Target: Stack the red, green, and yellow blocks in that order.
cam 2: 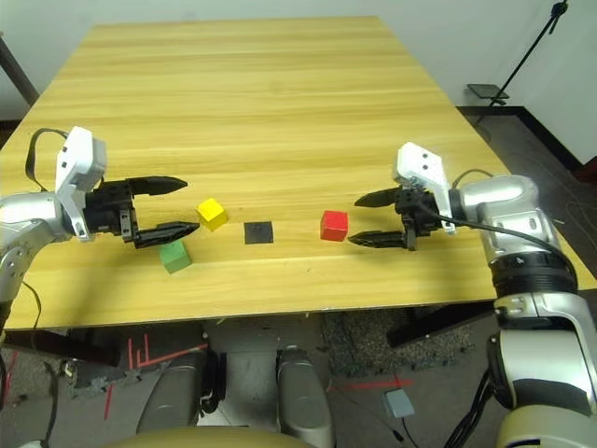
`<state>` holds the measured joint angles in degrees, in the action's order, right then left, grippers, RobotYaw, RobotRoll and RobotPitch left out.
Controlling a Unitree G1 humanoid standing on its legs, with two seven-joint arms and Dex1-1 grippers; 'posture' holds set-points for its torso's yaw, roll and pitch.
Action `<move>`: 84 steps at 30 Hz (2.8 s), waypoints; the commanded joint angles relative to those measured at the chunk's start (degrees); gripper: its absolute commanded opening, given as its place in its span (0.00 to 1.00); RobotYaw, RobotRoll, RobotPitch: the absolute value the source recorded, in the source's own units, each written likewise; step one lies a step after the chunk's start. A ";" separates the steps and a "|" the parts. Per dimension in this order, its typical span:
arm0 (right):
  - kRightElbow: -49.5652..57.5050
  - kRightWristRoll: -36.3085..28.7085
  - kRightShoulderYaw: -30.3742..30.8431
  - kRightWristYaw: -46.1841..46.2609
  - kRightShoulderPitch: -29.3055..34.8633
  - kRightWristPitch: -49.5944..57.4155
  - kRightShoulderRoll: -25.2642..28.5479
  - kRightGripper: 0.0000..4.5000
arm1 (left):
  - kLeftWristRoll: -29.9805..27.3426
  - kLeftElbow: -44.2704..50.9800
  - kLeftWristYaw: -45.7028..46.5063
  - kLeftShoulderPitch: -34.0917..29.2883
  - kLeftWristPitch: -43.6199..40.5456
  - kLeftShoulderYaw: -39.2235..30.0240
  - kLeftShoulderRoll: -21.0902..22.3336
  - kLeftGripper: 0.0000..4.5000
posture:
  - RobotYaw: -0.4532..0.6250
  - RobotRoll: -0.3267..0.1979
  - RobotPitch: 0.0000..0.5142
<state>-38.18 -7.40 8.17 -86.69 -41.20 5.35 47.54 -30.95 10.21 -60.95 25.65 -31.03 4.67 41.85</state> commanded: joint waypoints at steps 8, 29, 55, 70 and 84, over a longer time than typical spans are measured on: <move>-13.11 7.38 4.26 -0.78 -8.33 -7.99 -5.52 1.00 | 1.33 2.94 0.60 -0.42 -3.32 1.69 -0.33 0.99 | 0.65 0.30 0.20; -4.18 10.87 8.21 -4.07 -12.51 -0.73 -16.41 0.46 | 0.67 7.14 3.76 -0.74 -8.02 -0.21 0.00 1.00 | 0.74 0.28 0.20; -13.97 15.00 13.21 -1.06 -17.43 -7.53 -26.78 0.46 | -2.91 18.05 14.17 -8.32 -14.79 -4.91 -1.31 1.00 | 0.89 0.20 0.26; -14.35 12.82 11.11 -1.59 -17.51 -9.31 -28.09 1.00 | -3.14 20.90 14.33 -13.88 -21.03 -4.67 7.00 1.00 | 0.88 0.24 0.24; 9.34 -1.22 -1.84 -3.59 -18.06 14.26 -12.97 1.00 | 3.56 14.73 13.76 -18.43 -15.28 -0.57 8.93 1.00 | 0.79 0.29 0.20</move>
<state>-32.71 -6.85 6.92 -90.45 -61.00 16.52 33.97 -28.59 25.85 -46.74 7.80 -47.82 2.86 51.16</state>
